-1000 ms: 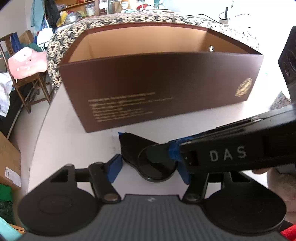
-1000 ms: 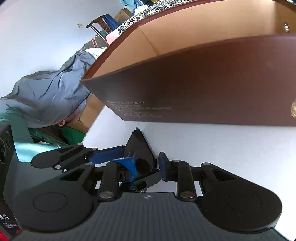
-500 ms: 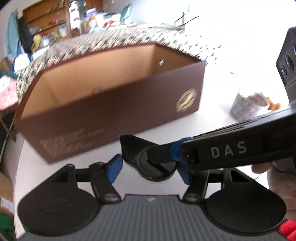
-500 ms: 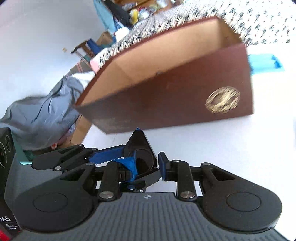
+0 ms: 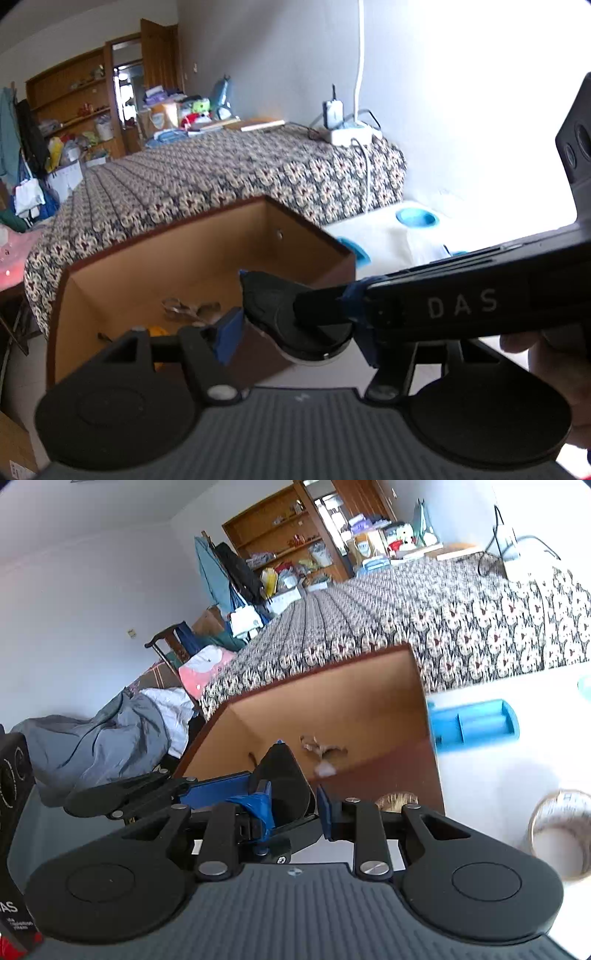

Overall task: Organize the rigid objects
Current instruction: 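Lift the black object and lower it into the brown box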

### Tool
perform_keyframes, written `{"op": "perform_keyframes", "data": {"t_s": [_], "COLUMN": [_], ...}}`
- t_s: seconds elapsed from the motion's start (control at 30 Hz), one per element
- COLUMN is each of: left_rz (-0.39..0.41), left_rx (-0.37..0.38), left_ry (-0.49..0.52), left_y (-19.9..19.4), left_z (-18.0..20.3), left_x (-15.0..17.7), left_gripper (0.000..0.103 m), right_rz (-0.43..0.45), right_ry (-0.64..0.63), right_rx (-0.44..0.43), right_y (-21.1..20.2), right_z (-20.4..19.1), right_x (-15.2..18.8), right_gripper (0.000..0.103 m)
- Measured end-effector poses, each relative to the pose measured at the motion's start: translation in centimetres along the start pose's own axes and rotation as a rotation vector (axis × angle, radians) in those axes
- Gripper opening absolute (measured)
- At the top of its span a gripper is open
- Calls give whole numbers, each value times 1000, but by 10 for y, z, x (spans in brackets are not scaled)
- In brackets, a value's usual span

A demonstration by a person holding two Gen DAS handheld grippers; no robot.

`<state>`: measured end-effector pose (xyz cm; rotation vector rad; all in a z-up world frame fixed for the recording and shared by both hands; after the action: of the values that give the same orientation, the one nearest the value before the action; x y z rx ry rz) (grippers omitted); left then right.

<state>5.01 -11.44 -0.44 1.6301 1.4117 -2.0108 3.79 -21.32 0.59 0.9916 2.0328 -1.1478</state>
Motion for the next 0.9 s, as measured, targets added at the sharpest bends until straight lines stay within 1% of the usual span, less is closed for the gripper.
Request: {"op": "perform_keyframes", "data": {"t_s": [0.07, 0.17, 0.23, 0.37, 0.53, 0.63, 0.73, 0.83, 0.9], "left_rz": [11, 29, 30, -1, -77, -140, -200, -266, -302], "left_rx": [-15, -57, -80, -102, -125, -118, -128, -147, -156], "left_ry": [-3, 5, 5, 0, -18, -53, -62, -59, -64], "left_y": [1, 3, 9, 24, 58, 80, 104, 125, 137], "left_z": [-5, -18, -34, -70, -118, -143, -161, -176, -186], "left_x": [-9, -20, -29, -45, -55, -48, -42, -34, -29], "left_gripper": [62, 62, 62, 62, 62, 62, 62, 62, 62], "right_rz": [11, 11, -7, -68, -175, -243, -302, -348, -360], "right_ry": [1, -6, -11, -5, 6, 19, 3, -21, -31], "right_rx": [-12, -41, -56, -79, -90, -84, -69, -51, -44], "right_y": [7, 19, 35, 73, 131, 164, 194, 220, 233], "right_z": [-2, -4, -9, -17, -25, -25, -27, -28, -30], "right_x": [-7, -22, -35, -58, -74, -72, -69, -65, -63], "right_gripper": [9, 9, 9, 9, 10, 10, 10, 10, 9]}}
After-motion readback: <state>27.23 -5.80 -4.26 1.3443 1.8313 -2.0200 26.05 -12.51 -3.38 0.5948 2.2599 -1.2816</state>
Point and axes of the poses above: each gripper's, at about its wrist camera, not at the fingertips, and y roughly the way its jaws point, z to its right, x to its underside, the point moved 7 cm from there along y, roughly the way its jaws point, and after that the axes turned 1 degree about -y, right-handed, at the moved point
